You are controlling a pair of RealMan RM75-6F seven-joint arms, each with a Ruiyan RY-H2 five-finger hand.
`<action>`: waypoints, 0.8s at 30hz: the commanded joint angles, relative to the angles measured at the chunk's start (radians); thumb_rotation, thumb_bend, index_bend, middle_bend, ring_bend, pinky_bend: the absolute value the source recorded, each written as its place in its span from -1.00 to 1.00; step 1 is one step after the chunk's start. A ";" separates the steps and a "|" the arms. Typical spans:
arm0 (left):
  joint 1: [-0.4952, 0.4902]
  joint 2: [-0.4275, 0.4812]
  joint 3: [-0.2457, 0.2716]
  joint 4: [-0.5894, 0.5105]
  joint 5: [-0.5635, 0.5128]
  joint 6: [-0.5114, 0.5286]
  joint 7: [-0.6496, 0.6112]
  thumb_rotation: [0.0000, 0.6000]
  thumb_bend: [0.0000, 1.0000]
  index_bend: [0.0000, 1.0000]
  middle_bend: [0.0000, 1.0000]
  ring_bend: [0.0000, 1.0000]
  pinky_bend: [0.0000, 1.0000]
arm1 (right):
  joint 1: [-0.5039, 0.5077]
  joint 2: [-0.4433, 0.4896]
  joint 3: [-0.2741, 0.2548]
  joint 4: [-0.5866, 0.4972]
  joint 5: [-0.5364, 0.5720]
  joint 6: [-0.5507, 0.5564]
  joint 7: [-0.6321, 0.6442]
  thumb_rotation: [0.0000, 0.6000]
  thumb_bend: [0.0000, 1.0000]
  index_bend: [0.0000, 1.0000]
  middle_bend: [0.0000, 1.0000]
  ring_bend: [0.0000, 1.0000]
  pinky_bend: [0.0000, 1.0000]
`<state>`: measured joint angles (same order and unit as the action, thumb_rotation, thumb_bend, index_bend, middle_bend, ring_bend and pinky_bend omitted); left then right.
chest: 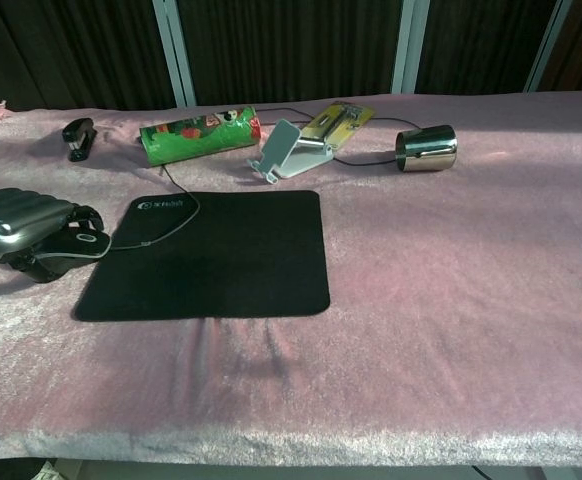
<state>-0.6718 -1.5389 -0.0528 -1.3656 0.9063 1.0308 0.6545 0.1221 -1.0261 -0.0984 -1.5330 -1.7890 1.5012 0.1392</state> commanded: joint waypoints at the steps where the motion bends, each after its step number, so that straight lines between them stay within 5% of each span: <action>1: 0.008 -0.006 -0.002 -0.026 0.058 0.039 -0.023 1.00 0.28 -0.23 0.07 -0.05 0.16 | 0.001 0.001 0.000 -0.001 0.001 -0.003 -0.001 1.00 -0.86 -1.00 -1.00 -1.00 -0.50; 8: 0.000 -0.021 -0.015 -0.158 0.135 0.113 0.034 1.00 0.28 -0.23 0.06 -0.05 0.16 | 0.004 0.006 0.000 -0.003 -0.001 -0.004 0.008 1.00 -0.86 -1.00 -1.00 -1.00 -0.50; 14: -0.035 -0.121 -0.050 -0.224 0.098 0.146 0.160 1.00 0.27 -0.24 0.05 -0.05 0.16 | 0.007 0.012 -0.002 0.002 -0.006 -0.002 0.024 1.00 -0.86 -1.00 -1.00 -1.00 -0.50; 24: -0.104 -0.404 -0.110 -0.031 0.042 0.231 0.337 1.00 0.27 -0.25 0.03 -0.07 0.17 | 0.021 0.023 -0.005 0.003 -0.006 -0.023 0.044 1.00 -0.86 -1.00 -1.00 -1.00 -0.50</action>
<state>-0.7510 -1.8747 -0.1444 -1.4648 0.9561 1.2294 0.9541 0.1413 -1.0039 -0.1036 -1.5295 -1.7956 1.4799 0.1824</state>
